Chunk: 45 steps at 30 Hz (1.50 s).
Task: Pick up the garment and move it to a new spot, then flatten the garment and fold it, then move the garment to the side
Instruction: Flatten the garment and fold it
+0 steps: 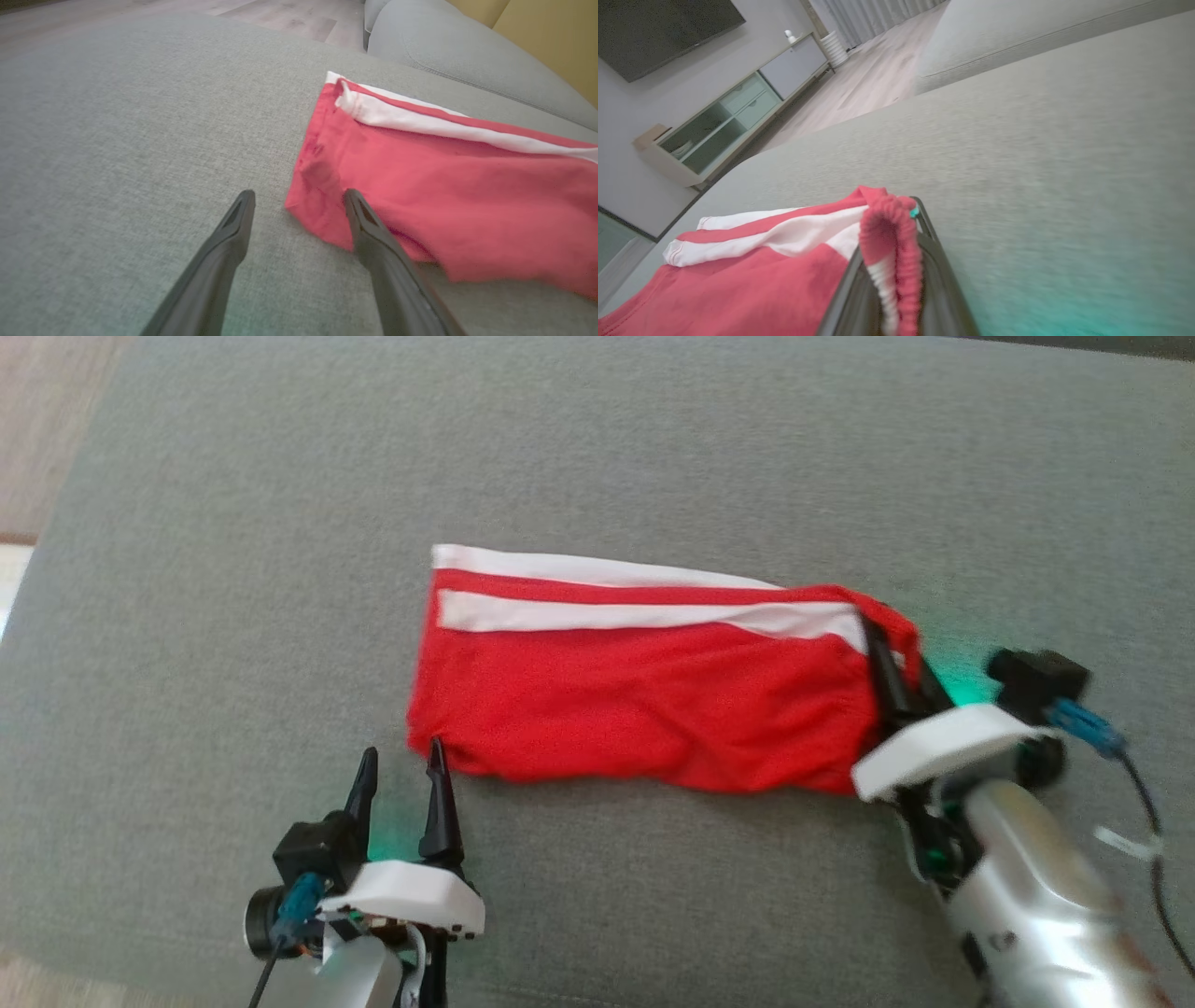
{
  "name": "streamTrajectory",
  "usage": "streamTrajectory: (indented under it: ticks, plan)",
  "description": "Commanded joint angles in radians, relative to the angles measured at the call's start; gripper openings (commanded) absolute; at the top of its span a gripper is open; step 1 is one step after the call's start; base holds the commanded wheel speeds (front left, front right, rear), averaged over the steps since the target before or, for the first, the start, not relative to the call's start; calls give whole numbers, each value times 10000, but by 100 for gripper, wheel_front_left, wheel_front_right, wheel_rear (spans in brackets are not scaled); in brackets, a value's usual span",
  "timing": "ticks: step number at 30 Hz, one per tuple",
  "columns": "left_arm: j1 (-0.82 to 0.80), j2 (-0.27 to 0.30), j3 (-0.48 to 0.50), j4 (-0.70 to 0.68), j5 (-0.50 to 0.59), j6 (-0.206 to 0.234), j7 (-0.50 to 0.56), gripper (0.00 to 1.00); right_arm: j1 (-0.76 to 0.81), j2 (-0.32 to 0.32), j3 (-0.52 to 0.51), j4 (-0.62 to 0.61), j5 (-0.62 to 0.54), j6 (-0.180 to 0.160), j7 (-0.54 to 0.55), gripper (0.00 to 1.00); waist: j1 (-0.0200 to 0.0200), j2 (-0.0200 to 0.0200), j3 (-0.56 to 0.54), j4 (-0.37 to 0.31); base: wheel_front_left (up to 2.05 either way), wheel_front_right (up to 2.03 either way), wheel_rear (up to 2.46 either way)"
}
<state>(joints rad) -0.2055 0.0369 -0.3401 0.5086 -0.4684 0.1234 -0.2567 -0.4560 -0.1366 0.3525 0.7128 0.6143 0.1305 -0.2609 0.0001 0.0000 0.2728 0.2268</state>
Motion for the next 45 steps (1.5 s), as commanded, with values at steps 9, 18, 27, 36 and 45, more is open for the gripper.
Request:
streamTrajectory:
  ticks: [9, 18, 27, 36, 45]
  plan:
    - [105, 133, 146, -20, 221, -149, -51, 100, 1167, -829, -1197, -803, 672, 2, -7, 0, -1, 0, -535, -592, 0, 0, 0]
    - [467, 133, -376, 464, 287, -344, -51, 100, 1234, -256, -256, -2966, 3113, 2, 1121, 0, -1, 0, -1012, -564, 0, 0, 0]
    - [435, 133, -1224, 688, 175, -386, -51, 100, 1292, 645, 447, -3650, 3818, 2, 1733, 0, -1, 0, -1154, 774, 0, 0, 0]
    - [656, 133, -1742, 712, 160, -370, -51, 100, 310, 854, 455, -2021, 3456, 2, 798, 0, -1, 0, -1004, 2482, 0, 0, 0]
    - [797, 133, -1798, 638, 102, -261, -51, 100, -611, 862, 405, -416, 3527, 2, 106, 100, -1, 0, -955, 3049, 0, 0, 0]
